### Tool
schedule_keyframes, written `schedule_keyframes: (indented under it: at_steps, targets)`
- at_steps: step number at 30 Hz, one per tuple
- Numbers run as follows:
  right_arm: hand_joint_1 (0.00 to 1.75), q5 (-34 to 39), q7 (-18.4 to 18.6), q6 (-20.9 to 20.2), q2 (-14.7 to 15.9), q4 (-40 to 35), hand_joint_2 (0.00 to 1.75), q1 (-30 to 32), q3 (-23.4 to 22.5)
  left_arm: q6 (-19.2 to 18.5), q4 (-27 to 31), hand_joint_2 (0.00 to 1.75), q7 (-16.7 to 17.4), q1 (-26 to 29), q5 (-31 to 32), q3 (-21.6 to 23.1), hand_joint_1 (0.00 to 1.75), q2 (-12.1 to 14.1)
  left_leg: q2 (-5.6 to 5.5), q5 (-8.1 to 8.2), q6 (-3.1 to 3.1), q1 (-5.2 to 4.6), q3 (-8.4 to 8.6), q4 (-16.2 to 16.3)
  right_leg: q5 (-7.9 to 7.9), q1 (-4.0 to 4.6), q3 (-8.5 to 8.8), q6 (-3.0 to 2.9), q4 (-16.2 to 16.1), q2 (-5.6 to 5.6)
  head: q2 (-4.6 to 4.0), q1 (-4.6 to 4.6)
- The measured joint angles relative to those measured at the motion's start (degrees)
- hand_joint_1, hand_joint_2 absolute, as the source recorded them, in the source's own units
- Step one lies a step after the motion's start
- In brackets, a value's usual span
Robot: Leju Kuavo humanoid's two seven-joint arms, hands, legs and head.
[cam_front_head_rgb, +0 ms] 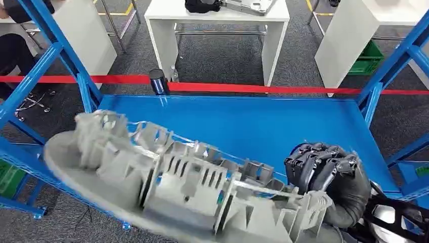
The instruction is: Take the parts from the cabinet and place them on the table.
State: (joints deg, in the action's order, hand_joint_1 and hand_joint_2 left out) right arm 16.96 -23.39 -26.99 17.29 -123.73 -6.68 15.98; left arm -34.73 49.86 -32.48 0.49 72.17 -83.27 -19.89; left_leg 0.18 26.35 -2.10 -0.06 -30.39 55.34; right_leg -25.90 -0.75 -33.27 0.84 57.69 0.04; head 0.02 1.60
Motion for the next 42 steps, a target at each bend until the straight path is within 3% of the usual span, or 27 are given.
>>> schedule_keyframes:
  at_steps: [2,4,6,7,9,10,12,14,15,17,19,21,22,25,26,29,30,31,32,34,36,37,38,39,40,41,42]
  targets:
    - [1.75,0.13,0.35,0.00,0.11,-0.43,1.75,-0.92,0.37,0.13,-0.02,0.00,-0.50,-0.15,0.59,0.11,0.00,0.07,0.15,-0.39,-0.12,-0.13,0.15,-0.49,-2.18,-0.03,-1.70,-0.30,3.44,-0.03,0.00,-0.22]
    - [1.75,0.39,0.39,0.02,0.11,-0.81,1.75,-1.39,0.85,0.28,-0.13,0.00,-0.57,-0.18,1.14,0.11,0.00,0.09,0.22,-0.89,-0.39,-0.26,-0.16,-0.36,-6.39,-0.28,-6.25,-0.89,13.48,-0.03,0.00,-0.26]
    - [1.75,0.48,0.72,0.04,0.20,-1.18,1.75,-1.38,1.22,0.35,-0.24,0.00,-0.57,-0.17,1.68,0.11,0.00,0.22,0.19,-0.89,-0.39,-0.29,-0.48,-0.02,-7.41,-0.32,-8.33,-0.28,17.95,-0.05,0.00,-0.33]
    - [1.75,0.55,0.94,0.05,0.28,-1.37,1.75,-1.38,1.42,0.39,-0.30,0.00,-0.57,-0.18,1.75,0.11,0.00,0.30,0.15,-0.85,-0.36,-0.27,-0.65,0.23,-6.34,-0.41,-7.29,0.39,15.91,-0.06,0.00,-0.35]
    - [1.75,0.88,1.46,0.04,0.33,-1.95,1.75,-1.39,1.51,0.28,-0.33,0.00,-0.57,-0.18,2.34,0.11,0.00,0.33,0.02,-0.57,0.02,-0.15,-1.13,1.15,-2.25,-0.75,-2.06,1.84,5.49,-0.11,0.00,-0.35]
    - [1.75,1.05,1.75,0.04,0.33,-2.27,1.75,-1.40,1.51,0.09,-0.33,0.00,-0.57,-0.18,2.58,0.11,0.00,0.33,-0.05,-0.32,0.40,-0.22,-1.53,1.86,-1.16,-0.90,0.14,2.03,0.82,-0.29,0.00,-0.41]
    - [1.75,1.25,2.36,0.04,0.31,-2.80,1.75,-1.22,1.46,-0.42,-0.11,0.00,-0.57,-0.17,2.95,0.11,0.00,0.46,-0.17,-0.04,0.94,-0.65,-2.50,2.87,-0.81,-0.57,-0.32,0.56,1.32,-0.04,0.00,-0.28]
    - [1.75,1.79,3.02,-0.09,0.46,-2.99,1.75,-0.97,1.44,-0.98,0.26,0.00,-0.54,-0.16,3.65,0.04,0.00,0.48,-0.14,-0.45,1.56,-0.46,-2.70,2.84,-0.50,-0.28,-0.66,-0.01,1.40,0.01,0.00,-0.37]
    - [1.75,2.36,3.28,-0.13,0.57,-3.06,1.75,-0.94,1.42,-1.33,0.67,0.00,-0.39,-0.16,3.97,-0.04,0.00,0.48,-0.20,-0.44,1.60,-0.43,-2.92,3.06,-0.14,-0.73,-0.89,-0.56,1.23,-0.04,0.00,-0.35]
    - [1.75,2.82,3.20,-0.24,0.72,-3.08,1.75,-0.71,1.29,-1.88,1.55,0.00,0.15,-0.15,4.83,-0.18,0.00,0.33,-0.23,3.44,2.48,-0.16,-4.21,6.33,0.50,-0.90,-1.49,-1.48,1.16,-0.10,0.00,-0.01]
    - [1.75,2.62,2.80,-0.53,0.85,-3.08,1.75,-0.37,1.11,-2.32,2.51,0.00,0.68,-0.15,5.55,-0.26,0.00,0.28,-0.22,9.20,3.11,0.29,-7.37,15.33,1.25,-0.73,-2.55,-1.69,1.21,-0.11,0.00,0.00]
    - [1.75,2.34,2.67,-0.46,1.03,-3.08,1.75,0.63,0.83,-2.91,3.37,0.00,1.16,-0.15,6.16,-0.68,0.00,0.20,-0.22,11.37,3.18,0.39,-8.46,20.49,2.11,-0.58,-3.72,-1.61,1.24,-0.09,0.00,0.02]
    - [1.75,2.34,2.67,-0.35,1.05,-3.10,1.75,1.15,0.76,-2.99,3.87,0.00,1.38,-0.13,6.69,-1.01,0.00,0.15,-0.22,10.75,3.06,0.39,-7.09,19.15,2.60,-0.48,-4.26,-1.62,1.24,-0.08,0.00,0.02]
    - [1.75,2.10,2.69,0.13,1.05,-3.73,1.75,1.95,0.57,-3.56,5.33,0.00,1.66,-0.10,7.60,-1.27,0.00,0.13,-0.26,6.56,1.77,0.02,2.39,5.49,4.05,-0.19,-5.59,-1.44,1.20,0.07,0.00,0.02]
    - [1.75,1.86,2.69,0.33,0.94,-4.31,1.75,2.33,0.37,-3.94,6.34,0.00,1.66,-0.22,8.31,-1.33,0.00,0.17,-0.32,6.92,1.16,-0.43,4.68,1.31,4.57,-0.25,-5.72,-1.03,1.17,0.01,0.00,-0.02]
    - [1.75,2.38,2.64,0.33,0.85,-4.57,1.75,2.89,0.18,-5.71,7.89,0.00,1.09,0.15,10.41,-1.60,0.00,0.04,-0.19,5.59,0.34,-1.13,3.87,1.64,5.87,-0.68,-5.67,0.06,0.56,-0.20,0.00,-0.02]
    - [1.75,2.84,2.31,0.28,0.81,-4.85,1.75,3.21,-0.02,-6.43,8.93,0.00,0.85,0.53,11.27,-1.77,0.00,0.11,-0.19,4.73,-0.31,-1.32,3.66,1.26,6.84,-0.63,-5.46,0.53,-0.32,-0.17,0.00,0.07]
    - [1.75,3.02,2.16,0.20,0.85,-5.11,1.75,3.40,-0.37,-7.19,9.62,0.00,0.55,0.67,11.64,-1.99,0.00,-0.02,0.01,2.76,-0.56,-0.52,3.53,-0.18,6.99,-0.54,-5.85,0.55,-0.24,-0.21,0.00,-0.07]
    - [1.75,3.17,1.96,-0.02,0.92,-5.16,1.75,3.47,-0.66,-7.59,9.99,0.00,0.39,0.65,12.15,-2.19,0.00,-0.07,0.20,1.75,-0.74,-0.66,2.85,-0.62,4.58,-0.42,-6.55,0.09,0.70,-0.08,0.00,-0.11]
    - [1.75,3.52,1.57,-0.22,1.18,-5.16,1.75,3.61,-1.11,-8.08,11.04,0.00,0.07,0.78,12.85,-2.58,0.00,-0.09,0.37,0.31,-1.03,-0.66,1.05,-0.60,-1.89,-0.53,-8.30,-0.88,7.70,-0.10,0.00,-0.28]
    - [1.75,4.15,1.33,-0.99,1.49,-5.11,1.75,4.11,-1.49,-8.55,11.80,0.00,-0.11,0.76,13.11,-2.86,0.00,-0.13,0.42,-1.10,-0.99,-0.73,-0.47,-0.46,-5.90,-0.60,-9.59,-0.56,16.06,-0.09,0.00,-0.28]
    - [1.75,4.37,1.31,-1.07,1.66,-5.07,1.75,4.26,-1.64,-8.66,12.11,0.00,-0.17,0.74,13.13,-2.91,0.00,-0.15,0.45,-1.82,-0.85,-0.73,-1.50,-0.35,-5.73,-0.67,-9.12,0.21,18.11,-0.10,0.00,-0.31]
    - [1.75,4.72,1.31,-1.20,1.84,-4.92,1.75,4.27,-1.71,-8.92,12.57,0.00,-0.46,0.75,13.46,-2.93,0.00,-0.15,0.51,-2.51,-0.68,-0.68,-2.56,-0.22,-4.38,-0.77,-7.26,1.25,17.29,-0.10,0.00,-0.31]
    - [1.75,5.03,1.22,-1.36,1.95,-4.87,1.75,4.27,-1.75,-9.03,12.92,0.00,-0.76,0.72,13.86,-2.95,0.00,-0.15,0.52,-2.94,-0.49,-0.60,-3.32,0.02,-3.09,-0.87,-4.82,1.96,14.77,-0.12,0.00,-0.31]
    - [1.75,5.37,1.09,-1.55,2.10,-4.85,1.75,4.26,-1.90,-9.16,13.48,0.00,-1.26,0.70,14.27,-2.97,0.00,-0.20,0.51,-3.38,-0.14,-0.44,-4.41,0.71,-1.98,-0.99,-0.04,2.48,8.60,-0.15,0.00,-0.28]
    - [1.75,5.64,1.00,-1.64,2.12,-4.85,1.75,4.25,-2.01,-9.18,13.82,0.00,-1.49,0.68,14.34,-2.97,0.00,-0.18,0.53,-3.50,0.05,-0.50,-5.01,1.53,-2.88,-1.11,3.78,2.31,3.24,-0.23,0.00,-0.35]
    - [1.75,5.97,0.87,-1.92,2.19,-4.83,1.75,4.23,-2.10,-9.42,14.47,0.00,-1.77,0.65,14.45,-2.97,0.00,-0.20,0.43,-3.63,0.37,-0.74,-5.88,2.31,-5.17,-0.58,6.20,1.55,-0.81,-0.08,0.00,-0.39]
